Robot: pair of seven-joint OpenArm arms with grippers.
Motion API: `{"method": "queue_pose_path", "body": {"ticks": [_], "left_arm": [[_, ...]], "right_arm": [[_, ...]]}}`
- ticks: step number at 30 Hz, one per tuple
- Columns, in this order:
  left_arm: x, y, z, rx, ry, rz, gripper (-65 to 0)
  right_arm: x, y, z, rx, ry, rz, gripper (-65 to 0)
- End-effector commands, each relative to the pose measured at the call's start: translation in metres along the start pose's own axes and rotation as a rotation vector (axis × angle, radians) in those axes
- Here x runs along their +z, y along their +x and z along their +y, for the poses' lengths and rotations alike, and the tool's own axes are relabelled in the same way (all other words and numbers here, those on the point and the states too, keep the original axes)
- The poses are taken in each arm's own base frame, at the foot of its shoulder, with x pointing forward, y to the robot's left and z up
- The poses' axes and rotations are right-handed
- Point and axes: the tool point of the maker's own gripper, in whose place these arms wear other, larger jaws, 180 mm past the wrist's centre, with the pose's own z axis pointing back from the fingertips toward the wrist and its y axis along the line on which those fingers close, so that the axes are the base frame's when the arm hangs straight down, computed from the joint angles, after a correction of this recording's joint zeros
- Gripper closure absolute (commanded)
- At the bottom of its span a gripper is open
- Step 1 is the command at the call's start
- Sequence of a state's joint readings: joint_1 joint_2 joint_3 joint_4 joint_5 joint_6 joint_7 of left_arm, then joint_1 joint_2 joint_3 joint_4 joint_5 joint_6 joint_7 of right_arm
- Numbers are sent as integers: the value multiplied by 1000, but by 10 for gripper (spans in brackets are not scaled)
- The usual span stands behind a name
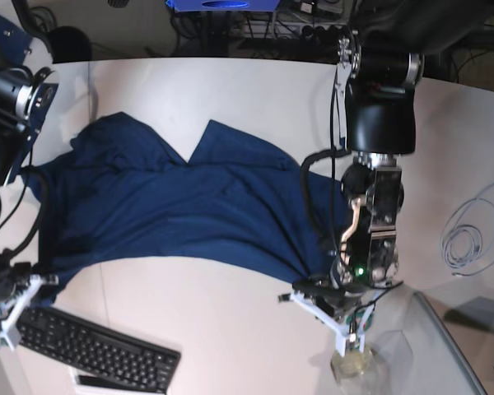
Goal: Layout the t-shirt on the table in an organized manner, then fold the t-shirt properly
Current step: 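Lift the shirt high with both grippers and fling it over the table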
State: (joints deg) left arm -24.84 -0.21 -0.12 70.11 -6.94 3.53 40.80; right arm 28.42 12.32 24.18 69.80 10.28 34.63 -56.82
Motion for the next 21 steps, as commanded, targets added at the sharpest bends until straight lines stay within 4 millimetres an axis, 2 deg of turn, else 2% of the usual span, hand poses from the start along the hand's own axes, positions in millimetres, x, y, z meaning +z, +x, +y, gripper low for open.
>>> {"method": "queue_pose_path", "body": {"ticks": [1,4,6,8,11,14,16,17,18,20,21], "left_arm": [[0,54,-7,-8,-11,-106,0],[-4,118,-18,-15,-26,-177,0],[5,167,-22,-8,-33,-275,0],[21,215,-27,-12,-40,-376,0],[50,275,-36,-8,-56,-495,0],[81,321,-46,-3,-77,-595,0],[106,345,-42,28,-84,-673,0],[122,355,-39,53,-92,-719,0],[133,359,-38,80,-105,-746,0],[139,348,-27,133,-121,-730,0],[143,340,-25,146,-131,-719,0]], "right_arm": [[17,52,-16,28,-33,-119,-2],[37,106,-31,71,-64,-205,-2],[59,139,-44,94,-101,-265,-2],[89,175,-59,100,-143,-340,-2],[140,222,-80,106,-205,-453,-2],[194,264,-95,109,-258,-570,-2],[233,286,-103,111,-296,-643,-2],[253,289,-109,115,-331,-664,-2],[264,288,-113,120,-360,-663,-2],[279,281,-115,139,-410,-652,-2],[274,268,-116,144,-428,-616,-2]]}}
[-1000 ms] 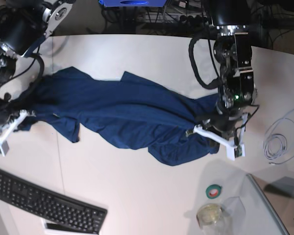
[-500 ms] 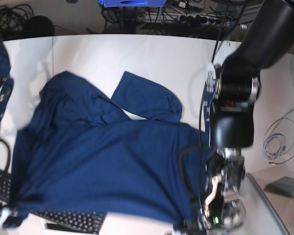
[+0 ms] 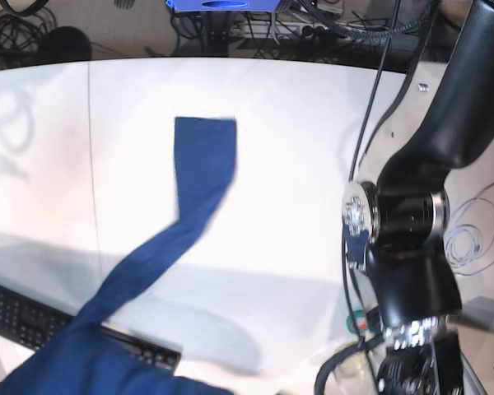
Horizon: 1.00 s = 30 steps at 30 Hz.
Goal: Layout the t-shirt on the table in an organized manner, then fold the t-shirt properly
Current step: 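Lift the shirt high with both grippers and fling it over the table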
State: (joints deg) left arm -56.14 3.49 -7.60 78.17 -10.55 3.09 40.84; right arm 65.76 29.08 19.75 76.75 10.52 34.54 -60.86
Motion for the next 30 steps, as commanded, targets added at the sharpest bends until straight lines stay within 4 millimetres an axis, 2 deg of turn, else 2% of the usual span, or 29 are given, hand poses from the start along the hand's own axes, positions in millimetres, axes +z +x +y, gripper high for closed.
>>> {"method": "queue_pose_path", "body": {"ticks": [1,3,7,10,14,17,21,23,27,30], "left_arm": [[7,2,0,3,-1,-7,0],[24,-25,7,8,0,31,0],[68,-94,37,-29,50,120,0],[111,-162,67,-69,104,253,0],[167,-250,98,-76,167,465,0],[209,-294,117,-96,202,588,0],[254,-335,126,-96,228,714,0],[266,-345,130,-102,238,749,0],[277,-353,136,-109,246,780,0],[278,-353,136,-111,246,780,0]], "right_arm": [[2,-10,7,27,0,16,-2],[11,-37,21,97,-17,53,-2],[31,-119,79,224,35,145,-2],[56,-195,112,161,84,247,-2],[86,-302,151,34,171,455,-2],[108,-355,188,-64,244,510,-2],[129,-405,218,-142,305,587,-2],[136,-418,226,-165,319,609,-2],[142,-438,233,-193,336,644,-2],[142,-442,233,-201,337,648,-2]]}}
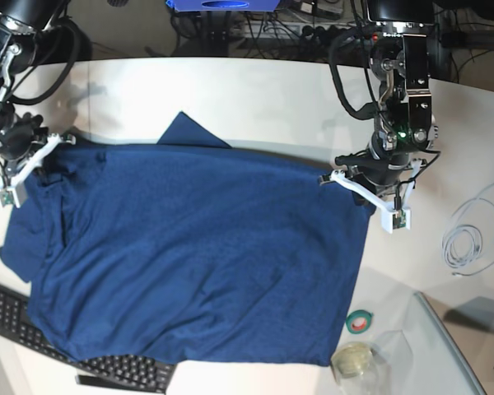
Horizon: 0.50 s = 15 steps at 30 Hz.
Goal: Layout the t-shirt on the table in an organized manner, then fold the t-shirt properly
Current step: 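Lift the shirt high with both grippers and fling it over the table, then lower the shirt flat onto the table with both grippers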
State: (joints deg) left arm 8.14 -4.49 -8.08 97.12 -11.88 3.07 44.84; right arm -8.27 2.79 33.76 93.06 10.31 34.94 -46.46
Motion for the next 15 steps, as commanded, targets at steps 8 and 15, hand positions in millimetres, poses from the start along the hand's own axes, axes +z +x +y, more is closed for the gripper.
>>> {"method": "queue_pose_path", "body": {"ticks": [8,15], "left_arm": [[12,37,-3,-14,-8,-109,0],[26,35,-4,-26,-6,-129,0]], "right_arm": [[17,28,-21,0,-62,-93,-2],[42,29,-28,30,-121,-104,-2]]}}
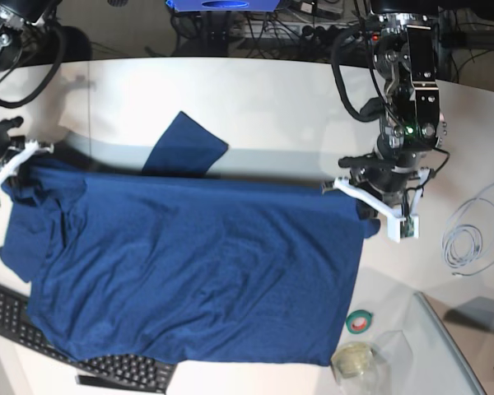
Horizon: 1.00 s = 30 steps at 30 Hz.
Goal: Layout the t-shirt on the table in an organized manner, then fold the t-shirt properly
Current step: 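Lower the shirt flat onto the table with both grippers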
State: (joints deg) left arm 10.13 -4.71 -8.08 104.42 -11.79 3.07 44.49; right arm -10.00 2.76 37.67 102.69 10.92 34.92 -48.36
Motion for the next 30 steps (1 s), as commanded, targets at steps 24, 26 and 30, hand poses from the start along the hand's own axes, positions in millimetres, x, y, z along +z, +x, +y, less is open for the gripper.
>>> {"method": "queue_pose_path", "body": {"ticks": [24,26,30], "left_arm": [[5,-97,56,64,132,230,0],[5,-98,56,64,133,231,0],[8,-106,56,64,134,248,0]], "right_arm": [[-20,-95,39,-161,105,159,-2],[-18,-100,39,-159,103,169,-2],[-16,-103,39,-163,101,173,-2]]}}
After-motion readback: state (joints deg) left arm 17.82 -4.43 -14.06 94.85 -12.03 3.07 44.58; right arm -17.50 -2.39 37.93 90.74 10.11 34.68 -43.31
